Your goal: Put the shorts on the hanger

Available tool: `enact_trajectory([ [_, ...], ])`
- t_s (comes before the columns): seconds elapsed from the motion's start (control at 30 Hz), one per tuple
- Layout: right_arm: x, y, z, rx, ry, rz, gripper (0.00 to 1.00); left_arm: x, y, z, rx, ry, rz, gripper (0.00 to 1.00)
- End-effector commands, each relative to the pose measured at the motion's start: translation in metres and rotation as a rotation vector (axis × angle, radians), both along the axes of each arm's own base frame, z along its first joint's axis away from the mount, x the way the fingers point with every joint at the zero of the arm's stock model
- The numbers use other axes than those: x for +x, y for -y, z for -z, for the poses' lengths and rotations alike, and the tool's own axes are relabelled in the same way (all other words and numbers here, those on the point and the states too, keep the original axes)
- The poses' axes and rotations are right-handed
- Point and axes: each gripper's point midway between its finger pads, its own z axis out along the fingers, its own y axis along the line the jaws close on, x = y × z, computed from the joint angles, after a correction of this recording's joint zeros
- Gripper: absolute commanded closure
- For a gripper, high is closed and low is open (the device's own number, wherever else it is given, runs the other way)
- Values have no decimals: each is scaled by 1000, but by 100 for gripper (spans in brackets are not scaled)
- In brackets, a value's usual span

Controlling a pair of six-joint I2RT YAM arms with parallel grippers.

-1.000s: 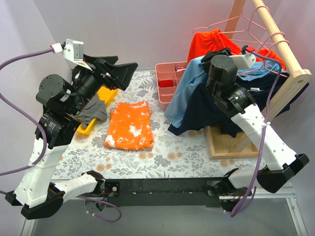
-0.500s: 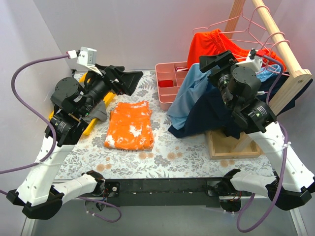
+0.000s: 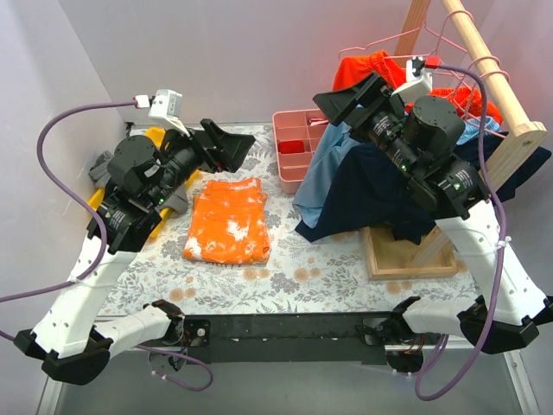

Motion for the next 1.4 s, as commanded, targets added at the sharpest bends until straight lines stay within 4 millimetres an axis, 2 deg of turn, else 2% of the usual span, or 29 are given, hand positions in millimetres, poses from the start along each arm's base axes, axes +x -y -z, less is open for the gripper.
enact_trajectory([
  [0.0, -6, -31, -14, -39, 58, -135, 5, 5, -9, 36, 29, -127, -70, 2],
  [0.03, -11, -43, -10, -56, 54, -163, 4, 8, -13, 41, 35, -143, -98, 2],
  [0.1, -2, -58, 3, -126, 53, -128, 3, 9, -19, 52, 57, -185, -134, 2],
  [0.13, -10, -73, 11, -156, 46, -147, 2, 14, -27, 56, 62, -202, -188, 2],
  [0.17, -1, -77, 24, -196, 29, -92, 2, 13, -33, 63, 85, -233, -217, 2],
  [0.2, 1, -82, 42, -236, 7, -79, 1, 15, -39, 63, 91, -240, -252, 2],
  [0.3, 0, -92, 74, -291, -4, -63, 1, 15, -64, 73, 138, -269, -374, 2],
  [0.33, -4, -100, 100, -337, -25, -78, 1, 16, -71, 82, 163, -283, -404, 2],
  [0.37, -3, -102, 107, -344, -23, -60, 1, 17, -83, 88, 190, -289, -468, 2],
  [0.43, -11, -112, 128, -405, -29, -68, 1, 15, -93, 109, 223, -320, -514, 2],
  [0.5, -12, -117, 146, -448, -40, -49, 1, 13, -95, 126, 226, -361, -525, 2],
  [0.53, -18, -122, 166, -486, -54, -65, 2, 9, -95, 129, 207, -368, -518, 2],
  [0.57, -19, -125, 174, -493, -59, -64, 2, 9, -92, 150, 214, -398, -510, 2],
  [0.63, -26, -130, 195, -510, -73, -87, 1, 5, -84, 168, 184, -439, -475, 2],
  [0.67, -30, -129, 218, -539, -96, -89, 1, 3, -83, 183, 188, -466, -473, 2],
  [0.73, -39, -134, 235, -555, -102, -106, 2, 0, -84, 200, 170, -506, -485, 2],
  [0.77, -44, -133, 257, -593, -123, -115, 1, -2, -83, 212, 170, -519, -480, 2],
  [0.87, -57, -140, 290, -612, -158, -170, 1, -2, -75, 223, 122, -525, -449, 2],
  [0.9, -63, -137, 312, -635, -184, -187, 1, -4, -75, 232, 119, -537, -449, 2],
  [0.97, -73, -143, 322, -609, -190, -242, 1, -3, -72, 239, 101, -544, -444, 2],
  [1.0, -80, -139, 340, -632, -206, -263, 2, -4, -73, 253, 117, -564, -451, 2],
  [1.03, -82, -142, 338, -605, -195, -275, 1, -3, -73, 259, 113, -575, -459, 2],
  [1.1, -89, -140, 352, -611, -201, -304, 1, -1, -70, 270, 117, -587, -456, 2],
  [1.13, -89, -140, 351, -608, -194, -309, 2, 0, -69, 282, 131, -609, -459, 2],
  [1.17, -89, -139, 352, -614, -192, -310, 1, 2, -68, 285, 122, -615, -462, 2],
  [1.23, -87, -137, 352, -630, -189, -301, 1, 4, -65, 290, 124, -618, -458, 2],
  [1.37, -84, -136, 346, -643, -158, -291, 1, 11, -58, 285, 138, -586, -427, 2],
])
